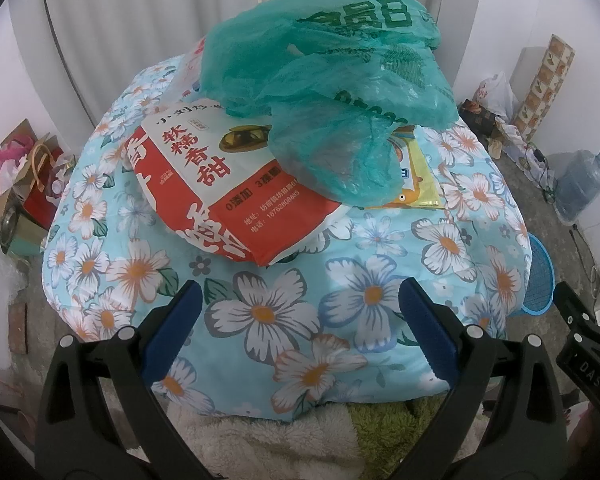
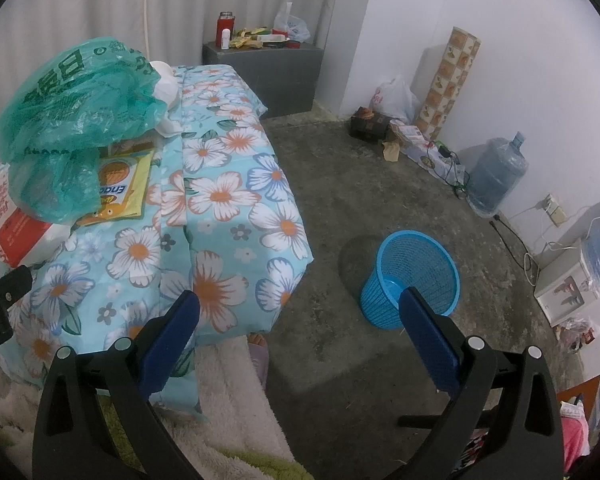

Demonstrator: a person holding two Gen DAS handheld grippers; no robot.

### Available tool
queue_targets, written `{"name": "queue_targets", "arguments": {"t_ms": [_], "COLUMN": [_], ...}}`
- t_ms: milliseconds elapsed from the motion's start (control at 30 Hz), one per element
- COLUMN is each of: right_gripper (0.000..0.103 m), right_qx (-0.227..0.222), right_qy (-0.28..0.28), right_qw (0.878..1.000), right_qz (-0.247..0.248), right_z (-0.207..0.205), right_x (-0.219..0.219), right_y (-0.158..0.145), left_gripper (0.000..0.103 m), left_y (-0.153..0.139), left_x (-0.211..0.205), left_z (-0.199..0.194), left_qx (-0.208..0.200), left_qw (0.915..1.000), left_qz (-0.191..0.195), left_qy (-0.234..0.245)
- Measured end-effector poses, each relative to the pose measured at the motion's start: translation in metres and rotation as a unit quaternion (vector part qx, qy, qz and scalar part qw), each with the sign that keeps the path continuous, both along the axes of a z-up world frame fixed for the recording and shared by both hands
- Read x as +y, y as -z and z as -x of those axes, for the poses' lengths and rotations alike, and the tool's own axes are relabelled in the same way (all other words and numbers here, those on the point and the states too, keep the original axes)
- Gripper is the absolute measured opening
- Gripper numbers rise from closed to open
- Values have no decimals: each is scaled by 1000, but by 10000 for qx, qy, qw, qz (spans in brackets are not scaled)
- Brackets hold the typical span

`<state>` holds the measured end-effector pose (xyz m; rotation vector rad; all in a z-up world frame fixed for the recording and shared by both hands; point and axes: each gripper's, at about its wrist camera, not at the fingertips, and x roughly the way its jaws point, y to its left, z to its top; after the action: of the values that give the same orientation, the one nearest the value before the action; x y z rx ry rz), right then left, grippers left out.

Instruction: Collect trash

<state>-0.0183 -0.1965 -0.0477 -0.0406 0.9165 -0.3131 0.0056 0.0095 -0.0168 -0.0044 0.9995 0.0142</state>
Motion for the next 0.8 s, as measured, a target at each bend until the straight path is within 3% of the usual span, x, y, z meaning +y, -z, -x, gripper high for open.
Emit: {"name": "queue_targets", "arguments": {"t_ms": [133,233,433,533,600,700,800], "right_gripper": [97,97,97,97,97,97,97], "right_qx": [-24,-140,-1015,-1674,-2042,-2208,-1933], "right_qy": [-3,-28,-214,-459,-545,-727,-1078], "right_qw": [10000,9999,9945,9845,9770,9706,9673], "right_qz": [-5,-30,-135,-249,-287,-630,-1240], "right_z": [-2,-7,-21,-34,-54,-91,-141], "right_x": [1,2,1,-3,-8,-14,-18], "right_y": [-2,-10,-46,-74,-95,-120,-129], "left_gripper": [94,94,94,94,94,94,94], "left_y": [-3,-13,-46,-68,-80,-90,-92], "left_x": [3,10,43,71,93,129,155], "left_z": [0,-1,-15,-34,-53,-81,-108], "left_qx": [-117,-436,-1111,-1358,-1420,-1550,-1521], "left_qw": [9999,9990,9938,9907,9891,9837,9824], "left_qz": [57,101,12,108,327,813,1071], "left_qy": [-28,-23,-8,68,200,407,187]}}
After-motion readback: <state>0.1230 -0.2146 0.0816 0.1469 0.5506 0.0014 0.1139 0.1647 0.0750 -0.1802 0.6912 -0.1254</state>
